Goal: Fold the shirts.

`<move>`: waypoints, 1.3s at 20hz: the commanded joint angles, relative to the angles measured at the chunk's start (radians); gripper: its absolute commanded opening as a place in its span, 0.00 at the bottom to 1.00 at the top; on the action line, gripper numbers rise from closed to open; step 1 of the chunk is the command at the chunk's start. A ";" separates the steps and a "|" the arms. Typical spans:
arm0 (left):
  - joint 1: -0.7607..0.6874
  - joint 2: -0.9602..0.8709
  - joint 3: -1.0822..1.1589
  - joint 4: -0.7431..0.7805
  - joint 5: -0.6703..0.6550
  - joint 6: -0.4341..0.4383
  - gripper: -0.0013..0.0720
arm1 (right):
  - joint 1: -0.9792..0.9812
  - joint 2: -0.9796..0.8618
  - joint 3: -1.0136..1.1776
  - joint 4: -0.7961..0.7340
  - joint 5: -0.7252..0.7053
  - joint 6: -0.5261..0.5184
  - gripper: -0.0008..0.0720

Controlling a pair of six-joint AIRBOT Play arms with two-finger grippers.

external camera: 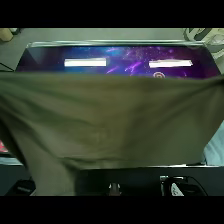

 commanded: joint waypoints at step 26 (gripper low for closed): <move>0.269 -0.653 -0.391 0.002 0.062 0.083 0.67 | -0.190 -0.453 -0.702 0.336 -0.588 -0.214 0.77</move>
